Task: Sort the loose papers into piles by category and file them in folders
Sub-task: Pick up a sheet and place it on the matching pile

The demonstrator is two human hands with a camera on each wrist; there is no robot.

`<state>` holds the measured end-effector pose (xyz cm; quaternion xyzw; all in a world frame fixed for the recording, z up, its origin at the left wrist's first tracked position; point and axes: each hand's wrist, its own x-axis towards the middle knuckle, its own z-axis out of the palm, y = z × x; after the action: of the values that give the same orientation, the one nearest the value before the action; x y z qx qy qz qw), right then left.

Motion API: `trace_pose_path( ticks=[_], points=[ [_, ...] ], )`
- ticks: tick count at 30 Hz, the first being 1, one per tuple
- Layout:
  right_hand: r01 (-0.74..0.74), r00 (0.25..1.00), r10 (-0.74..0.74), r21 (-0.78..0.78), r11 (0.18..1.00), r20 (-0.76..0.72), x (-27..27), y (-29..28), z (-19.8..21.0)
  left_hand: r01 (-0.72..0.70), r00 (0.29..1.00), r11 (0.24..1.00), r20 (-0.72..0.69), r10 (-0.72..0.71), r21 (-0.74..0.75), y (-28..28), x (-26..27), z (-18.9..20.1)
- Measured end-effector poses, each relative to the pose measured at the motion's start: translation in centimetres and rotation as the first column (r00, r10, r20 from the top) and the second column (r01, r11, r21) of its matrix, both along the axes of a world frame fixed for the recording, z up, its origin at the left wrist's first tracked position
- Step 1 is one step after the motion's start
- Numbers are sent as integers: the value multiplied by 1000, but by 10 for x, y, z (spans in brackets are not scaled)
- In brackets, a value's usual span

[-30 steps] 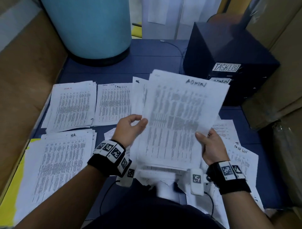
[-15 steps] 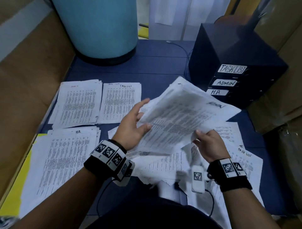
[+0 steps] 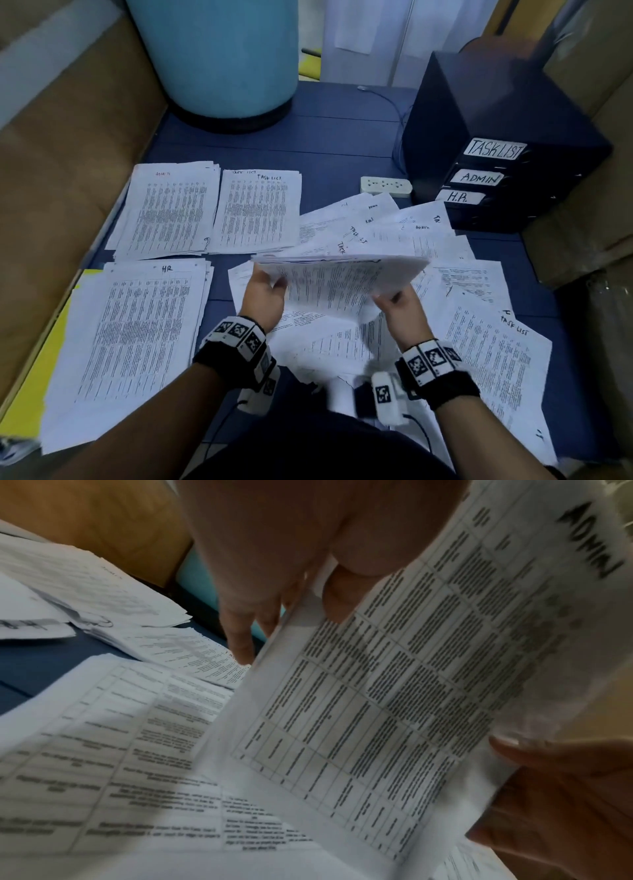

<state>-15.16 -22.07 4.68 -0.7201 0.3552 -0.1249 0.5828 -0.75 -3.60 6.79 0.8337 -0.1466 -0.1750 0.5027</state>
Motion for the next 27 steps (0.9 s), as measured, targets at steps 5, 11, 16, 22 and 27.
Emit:
trace_pose_path(
  ticks=[5, 11, 16, 22, 27],
  points=[
    [55, 998, -55, -7, 998, -3, 12, 4, 9, -31, 999, 995, -10, 30, -95, -2, 6, 9],
    [4, 986, -35, 188, 982, 161, 33, 4, 45, -30, 989, 996, -149, 17, -89, 25, 24, -1],
    [-112, 994, 109, 208, 972, 30, 57, 31, 43, -194, 977, 978, -110, 185, -81, 56, 50, 5],
    [-259, 955, 288, 286, 923, -66, 107, 94, 37, -354, 932, 931, -116, 344, -92, 111, 98, 0],
    [-247, 959, 271, 226, 942, -82, 194, 114, 26, -495, 857, 853, -255, 447, -168, 161, 134, -8]
  ],
)
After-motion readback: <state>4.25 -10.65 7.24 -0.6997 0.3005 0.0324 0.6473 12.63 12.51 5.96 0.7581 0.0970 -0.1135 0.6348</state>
